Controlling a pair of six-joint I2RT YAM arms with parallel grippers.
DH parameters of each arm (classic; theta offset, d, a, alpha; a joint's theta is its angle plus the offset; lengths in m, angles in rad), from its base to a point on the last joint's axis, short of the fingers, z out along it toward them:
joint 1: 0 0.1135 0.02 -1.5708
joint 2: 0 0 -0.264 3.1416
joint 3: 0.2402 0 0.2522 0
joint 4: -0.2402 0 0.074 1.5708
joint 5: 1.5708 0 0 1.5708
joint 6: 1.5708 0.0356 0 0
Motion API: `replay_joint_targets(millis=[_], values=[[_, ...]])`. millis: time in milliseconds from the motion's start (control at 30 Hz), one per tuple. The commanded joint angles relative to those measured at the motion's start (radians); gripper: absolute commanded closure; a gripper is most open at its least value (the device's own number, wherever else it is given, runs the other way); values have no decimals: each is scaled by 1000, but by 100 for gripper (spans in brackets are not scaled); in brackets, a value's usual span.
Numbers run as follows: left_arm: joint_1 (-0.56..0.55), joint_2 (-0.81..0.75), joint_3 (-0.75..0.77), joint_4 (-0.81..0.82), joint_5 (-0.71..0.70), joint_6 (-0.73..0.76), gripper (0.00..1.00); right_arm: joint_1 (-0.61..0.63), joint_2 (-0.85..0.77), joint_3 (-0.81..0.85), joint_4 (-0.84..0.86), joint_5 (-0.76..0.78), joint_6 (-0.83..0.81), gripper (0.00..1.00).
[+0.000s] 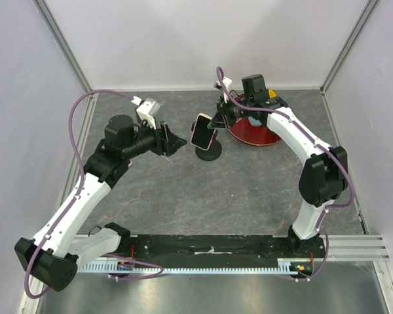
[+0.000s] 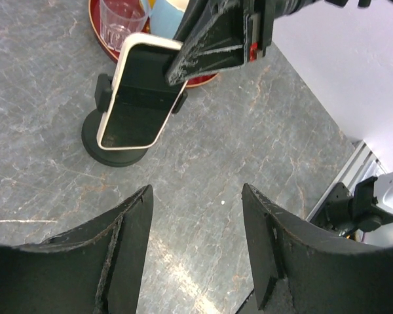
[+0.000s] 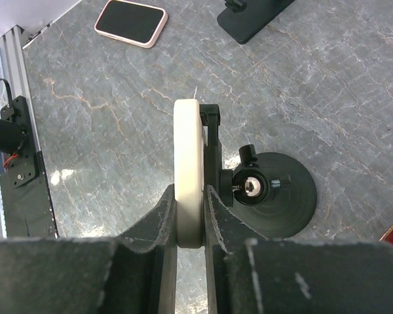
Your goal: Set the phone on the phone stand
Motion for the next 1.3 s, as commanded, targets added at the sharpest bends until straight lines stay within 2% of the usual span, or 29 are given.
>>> replay_joint_targets(millis=[0, 100, 133, 200, 233, 300, 333, 433, 700, 800, 1067, 1167, 1200, 1267], values=[[9, -33, -62, 90, 54, 39, 37, -12, 34, -18, -179, 7, 97, 99], [23, -33, -105, 115, 90, 16, 37, -9, 22, 5, -196, 69, 106, 82], [26, -34, -104, 114, 97, 15, 38, -9, 16, 0, -179, 88, 115, 69], [28, -48, -107, 120, 99, 15, 38, -4, -21, -21, -141, 146, 155, 58], [28, -51, -112, 121, 96, 13, 38, -4, -35, -44, -98, 155, 155, 49], [29, -56, -113, 121, 97, 16, 38, -2, -79, -77, -45, 183, 232, 41], [29, -60, -115, 120, 96, 18, 39, -1, -98, -118, 18, 188, 247, 34], [31, -65, -118, 120, 91, 16, 39, 7, -167, -201, 129, 203, 261, 27], [35, -62, -127, 120, 79, 15, 39, 10, -300, -386, 394, 204, 227, 27], [37, -54, -130, 120, 67, 18, 39, 10, -313, -414, 482, 188, 249, 31], [45, -45, -130, 118, 68, 19, 38, 45, -221, -341, 514, 160, 273, 40], [45, -48, -130, 115, 67, 21, 37, 59, -190, -310, 511, 142, 261, 46], [45, -48, -130, 117, 67, 22, 37, 62, -181, -293, 507, 126, 250, 52], [45, -51, -130, 115, 68, 21, 37, 76, -159, -272, 474, 123, 224, 56]])
